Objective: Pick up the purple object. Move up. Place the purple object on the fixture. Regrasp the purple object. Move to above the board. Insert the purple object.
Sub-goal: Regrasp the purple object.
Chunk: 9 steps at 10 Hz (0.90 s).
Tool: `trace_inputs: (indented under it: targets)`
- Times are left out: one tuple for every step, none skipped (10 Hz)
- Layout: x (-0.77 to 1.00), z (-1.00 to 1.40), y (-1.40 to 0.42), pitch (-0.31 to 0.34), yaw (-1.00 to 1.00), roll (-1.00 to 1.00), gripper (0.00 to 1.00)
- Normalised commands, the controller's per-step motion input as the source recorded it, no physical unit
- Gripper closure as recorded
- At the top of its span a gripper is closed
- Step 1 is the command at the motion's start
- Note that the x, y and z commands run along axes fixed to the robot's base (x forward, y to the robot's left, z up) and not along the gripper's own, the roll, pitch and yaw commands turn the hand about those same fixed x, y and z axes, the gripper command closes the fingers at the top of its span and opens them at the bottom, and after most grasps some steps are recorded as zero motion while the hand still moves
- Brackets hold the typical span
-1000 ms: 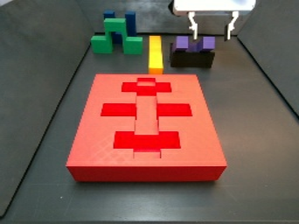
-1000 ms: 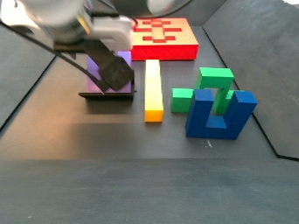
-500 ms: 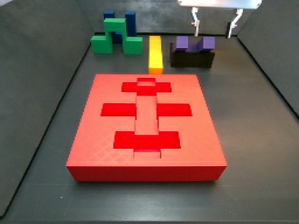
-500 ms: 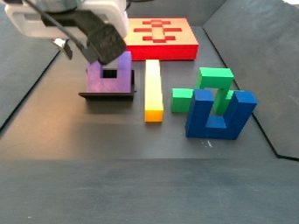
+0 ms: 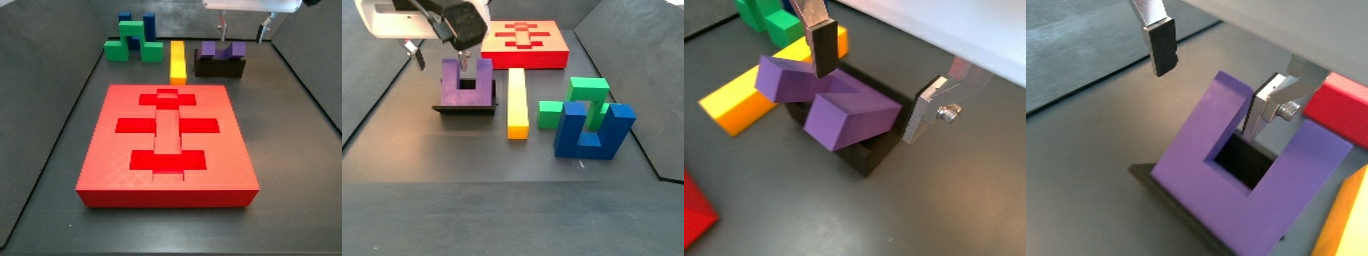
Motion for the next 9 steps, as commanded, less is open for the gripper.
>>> trace_inputs:
  targets:
    - [-0.02,0.0,-0.01,-0.143,0.01,0.91,0.0]
    - [-0.05,0.0,0.0,-0.129,0.01,0.95,0.0]
    - [-0.08,-0.03,0.0,-0.126,0.0,1.0,0.0]
    - [-0.12,-0.07,0.0,-0.123,0.0,1.0,0.0]
    - [-0.18,-0.11,-0.01,-0.134,0.0,1.0,0.0]
    - [-0.24,-0.13,-0.09,-0.157,0.03,0.96,0.0]
    - [-0.23,-0.1,-0.22,-0.166,0.06,0.88,0.0]
    - [-0.16,0.0,-0.35,-0.154,0.11,0.78,0.0]
    - [-0.14,0.0,-0.38,-0.137,0.12,0.81,0.0]
